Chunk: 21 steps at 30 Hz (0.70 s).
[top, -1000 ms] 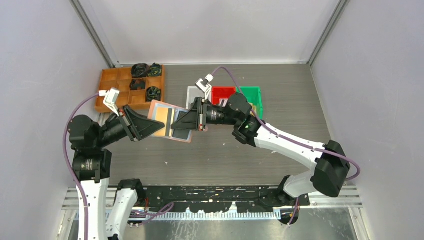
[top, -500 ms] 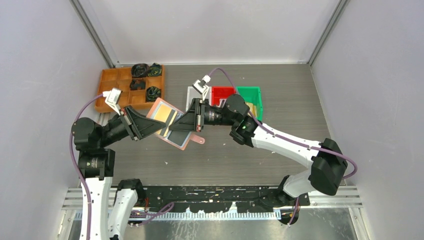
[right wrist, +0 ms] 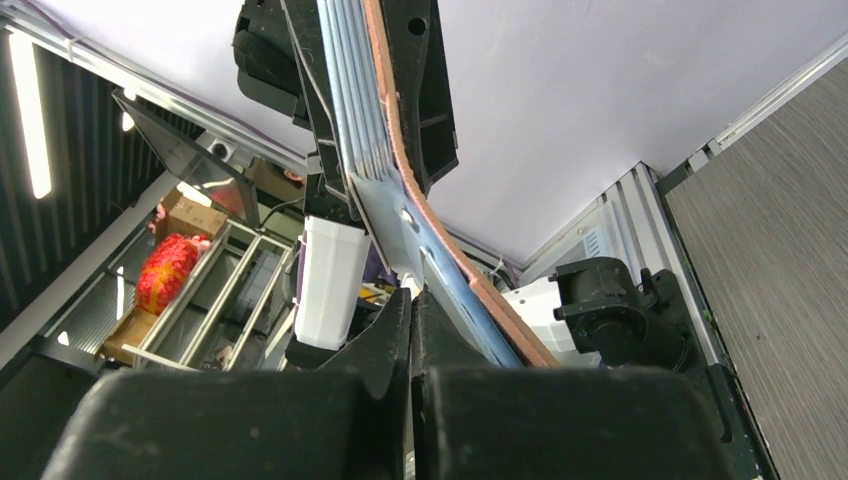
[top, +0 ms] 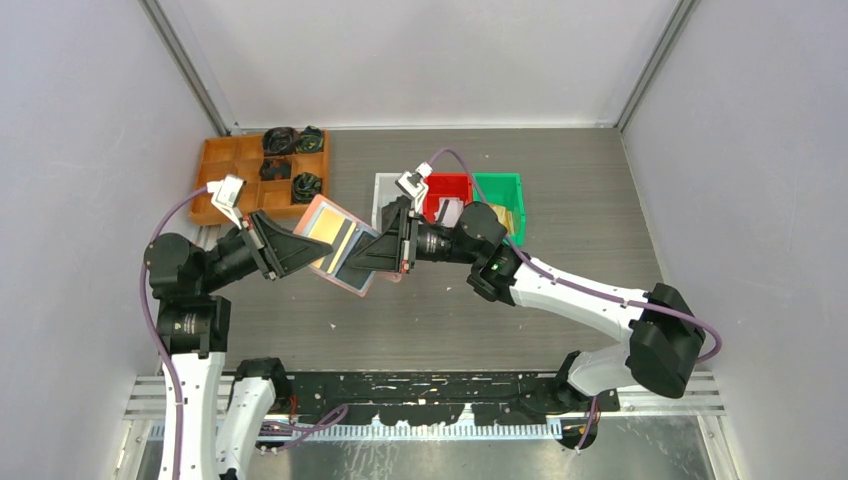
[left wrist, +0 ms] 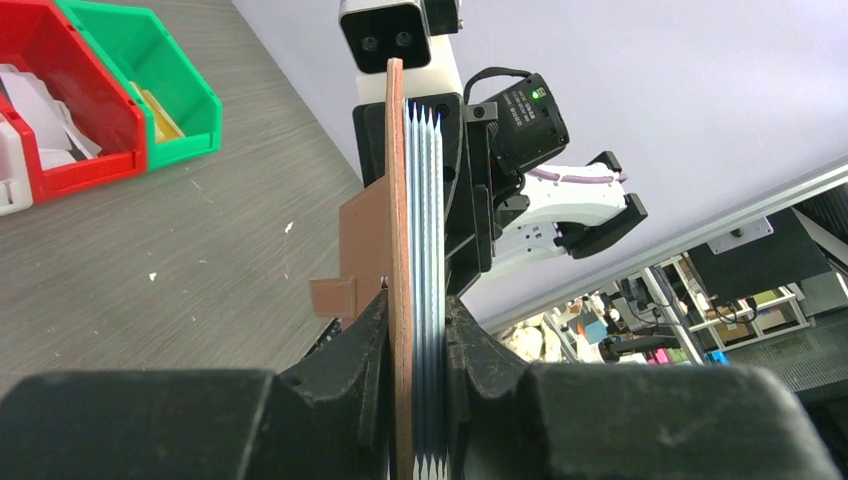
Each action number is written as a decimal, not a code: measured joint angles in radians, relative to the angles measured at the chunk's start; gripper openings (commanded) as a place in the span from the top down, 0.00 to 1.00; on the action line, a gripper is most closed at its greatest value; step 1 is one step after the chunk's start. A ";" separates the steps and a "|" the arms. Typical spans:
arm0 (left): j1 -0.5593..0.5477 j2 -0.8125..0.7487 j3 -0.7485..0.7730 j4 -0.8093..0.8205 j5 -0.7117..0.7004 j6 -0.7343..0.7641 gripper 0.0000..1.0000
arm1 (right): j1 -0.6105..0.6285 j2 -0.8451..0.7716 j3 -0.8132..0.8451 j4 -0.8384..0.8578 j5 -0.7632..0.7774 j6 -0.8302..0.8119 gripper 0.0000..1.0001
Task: Take the credit cards out of the card holder
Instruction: Remove the credit card from the card holder.
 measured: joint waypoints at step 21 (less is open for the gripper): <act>0.000 -0.009 0.023 -0.071 -0.053 0.082 0.76 | 0.006 0.026 0.084 -0.024 0.059 0.002 0.58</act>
